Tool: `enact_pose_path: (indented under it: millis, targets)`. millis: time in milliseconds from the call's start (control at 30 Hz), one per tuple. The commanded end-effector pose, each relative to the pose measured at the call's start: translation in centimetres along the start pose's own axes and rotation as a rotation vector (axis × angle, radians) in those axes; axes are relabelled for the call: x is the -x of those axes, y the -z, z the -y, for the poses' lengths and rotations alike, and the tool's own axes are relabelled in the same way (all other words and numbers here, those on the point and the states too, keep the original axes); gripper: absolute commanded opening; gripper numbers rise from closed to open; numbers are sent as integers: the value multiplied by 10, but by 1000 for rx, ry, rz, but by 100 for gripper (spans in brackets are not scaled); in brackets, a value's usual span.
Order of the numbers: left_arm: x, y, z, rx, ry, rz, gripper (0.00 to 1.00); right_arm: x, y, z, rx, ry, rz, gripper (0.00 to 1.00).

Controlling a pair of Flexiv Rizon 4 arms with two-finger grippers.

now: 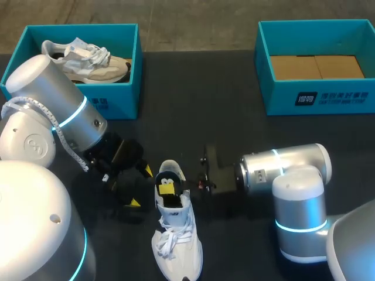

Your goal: Take the shoe out of the shoebox, open the shoe tongue, remove and reinsert the insole, then place the shoe into the shoebox

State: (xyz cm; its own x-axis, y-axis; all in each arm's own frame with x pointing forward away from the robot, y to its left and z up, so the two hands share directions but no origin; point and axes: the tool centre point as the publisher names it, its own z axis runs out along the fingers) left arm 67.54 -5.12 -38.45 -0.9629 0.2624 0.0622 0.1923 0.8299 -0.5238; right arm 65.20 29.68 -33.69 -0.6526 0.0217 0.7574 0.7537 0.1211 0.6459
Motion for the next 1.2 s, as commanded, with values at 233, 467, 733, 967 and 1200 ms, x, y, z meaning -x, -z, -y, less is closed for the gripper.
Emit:
enact_pose_path:
  millis: [233, 467, 733, 967, 1200]
  targets:
    - [-1, 0, 1, 3, 0, 1, 100, -1, 1, -19, -8, 29, 10, 38]
    - [-1, 0, 1, 3, 0, 1, 100, 3, 8, -19, 6, 28, 16, 37]
    - [-1, 0, 1, 3, 0, 1, 100, 8, 9, -22, 6, 14, 39, 0]
    - [-1, 0, 1, 3, 0, 1, 100, 13, 5, -13, -12, -46, 53, 0]
    - [-1, 0, 1, 3, 0, 1, 100, 14, 5, 4, -28, -105, 77, 0]
